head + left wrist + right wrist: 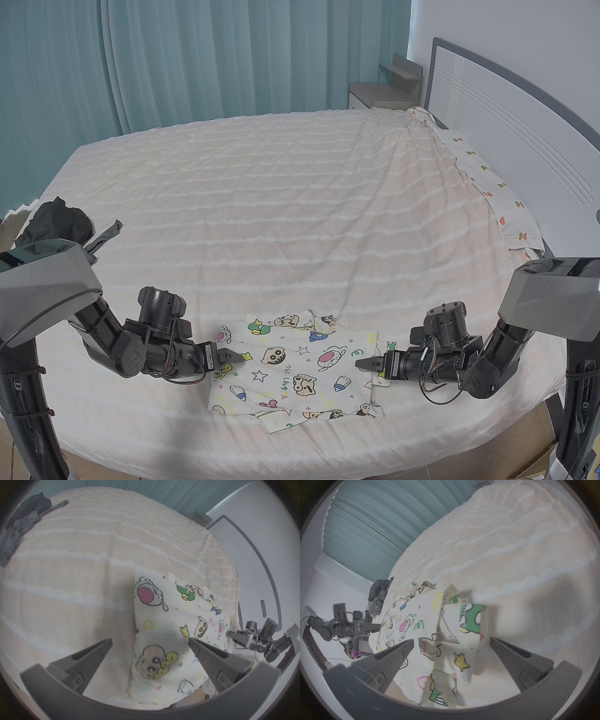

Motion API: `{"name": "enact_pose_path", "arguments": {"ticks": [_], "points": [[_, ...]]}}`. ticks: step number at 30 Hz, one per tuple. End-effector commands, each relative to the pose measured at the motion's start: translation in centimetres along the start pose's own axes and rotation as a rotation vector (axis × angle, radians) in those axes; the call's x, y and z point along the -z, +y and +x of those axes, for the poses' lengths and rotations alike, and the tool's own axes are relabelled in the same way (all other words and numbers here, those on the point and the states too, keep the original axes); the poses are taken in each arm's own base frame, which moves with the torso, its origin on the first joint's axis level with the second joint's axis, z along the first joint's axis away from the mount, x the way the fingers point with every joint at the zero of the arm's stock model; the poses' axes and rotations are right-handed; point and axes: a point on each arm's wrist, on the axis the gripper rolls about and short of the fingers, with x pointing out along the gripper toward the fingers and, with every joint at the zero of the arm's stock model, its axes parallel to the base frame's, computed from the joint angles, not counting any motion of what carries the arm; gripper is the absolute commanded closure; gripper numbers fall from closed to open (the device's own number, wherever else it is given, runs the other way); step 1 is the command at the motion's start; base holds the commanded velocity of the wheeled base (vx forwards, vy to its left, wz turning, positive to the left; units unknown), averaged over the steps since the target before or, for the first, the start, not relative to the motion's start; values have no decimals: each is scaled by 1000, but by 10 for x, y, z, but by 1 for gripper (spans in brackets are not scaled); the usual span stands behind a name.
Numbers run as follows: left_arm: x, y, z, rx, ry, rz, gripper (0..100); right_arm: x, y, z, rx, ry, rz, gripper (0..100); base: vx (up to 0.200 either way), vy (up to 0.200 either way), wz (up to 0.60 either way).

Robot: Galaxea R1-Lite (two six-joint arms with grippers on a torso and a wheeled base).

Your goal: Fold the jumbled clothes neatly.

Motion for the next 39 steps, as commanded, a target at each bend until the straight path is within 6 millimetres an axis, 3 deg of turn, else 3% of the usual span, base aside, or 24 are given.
{"name": "enact_pose_path", "arguments": {"ticks": [1, 11, 24, 25, 26, 36, 39], "points": [[1, 7, 26, 17, 29, -6, 0, 1, 4, 8, -23, 12, -12, 0, 0, 0, 0], [2, 4, 35, 66, 13, 11, 0, 7, 25, 26, -62, 59, -46, 0, 0, 0, 0], [6, -10, 35, 88, 20, 1, 0, 7, 34, 29, -84, 57, -62, 0, 0, 0, 0], [7, -10, 35, 84, 20, -5, 0, 7, 34, 29, -85, 58, -61, 100, 0, 0, 0], [7, -10, 35, 84, 20, -5, 100, 7, 34, 29, -85, 58, -61, 100, 0, 0, 0], [4, -18, 22, 95, 0, -5, 100, 2, 42, 16, -99, 33, -51, 100, 0, 0, 0], [1, -30, 3, 124, -33, 11, 100, -6, 58, -1, -140, 1, -25, 100, 0, 0, 0]]}}
